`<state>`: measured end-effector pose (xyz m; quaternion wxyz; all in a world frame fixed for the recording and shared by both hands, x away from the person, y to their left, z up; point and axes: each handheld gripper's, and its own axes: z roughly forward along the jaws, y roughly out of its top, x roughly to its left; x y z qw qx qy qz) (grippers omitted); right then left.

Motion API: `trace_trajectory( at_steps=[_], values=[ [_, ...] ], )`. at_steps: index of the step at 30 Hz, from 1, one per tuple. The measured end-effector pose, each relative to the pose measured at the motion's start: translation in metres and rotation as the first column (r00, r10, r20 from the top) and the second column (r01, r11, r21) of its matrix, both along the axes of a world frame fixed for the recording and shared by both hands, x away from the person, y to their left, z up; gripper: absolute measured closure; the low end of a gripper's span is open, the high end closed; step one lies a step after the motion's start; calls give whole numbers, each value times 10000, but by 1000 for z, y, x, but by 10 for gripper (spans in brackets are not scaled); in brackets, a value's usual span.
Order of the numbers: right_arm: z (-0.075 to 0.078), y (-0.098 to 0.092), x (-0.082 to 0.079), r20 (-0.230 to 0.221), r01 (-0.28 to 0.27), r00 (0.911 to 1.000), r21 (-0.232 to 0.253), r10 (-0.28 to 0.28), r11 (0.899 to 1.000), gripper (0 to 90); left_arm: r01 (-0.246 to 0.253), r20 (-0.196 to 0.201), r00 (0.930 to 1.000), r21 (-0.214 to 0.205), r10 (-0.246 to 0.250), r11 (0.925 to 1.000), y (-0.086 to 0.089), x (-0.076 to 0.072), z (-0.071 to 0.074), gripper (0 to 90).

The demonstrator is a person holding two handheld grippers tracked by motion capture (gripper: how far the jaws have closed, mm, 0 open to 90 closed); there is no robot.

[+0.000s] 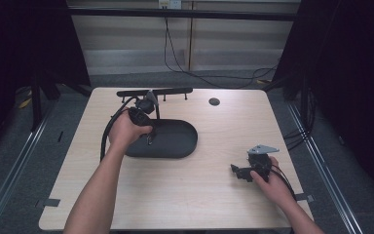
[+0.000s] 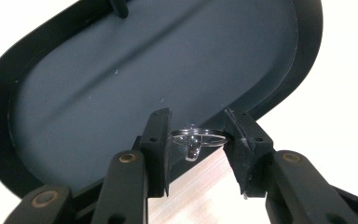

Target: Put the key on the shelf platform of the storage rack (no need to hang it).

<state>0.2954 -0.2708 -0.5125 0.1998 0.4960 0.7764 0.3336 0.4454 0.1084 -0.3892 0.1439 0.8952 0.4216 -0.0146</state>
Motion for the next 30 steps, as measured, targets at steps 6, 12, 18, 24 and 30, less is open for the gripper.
trace_trajectory(
  at_steps=[6,12,18,24,30],
  values=[
    [0,0,0,25,-24,10000,-6,24,10000,123,2,-53,10000,-14,-2,10000,-3,3,-6,617],
    [0,0,0,32,-36,10000,-32,36,10000,123,-163,-6,9999,-110,163,9998,-1,5,-13,617],
    [0,0,0,22,-44,10000,-24,44,10000,123,-177,41,9998,-116,178,9998,0,6,-18,617],
    [0,0,0,24,-46,10000,-24,46,10000,123,-227,-25,9997,-76,227,9997,0,7,-25,617],
    [0,0,0,25,-48,10000,-24,48,10000,123,-386,-54,9992,-98,386,9992,2,7,-30,616]
  ],
)
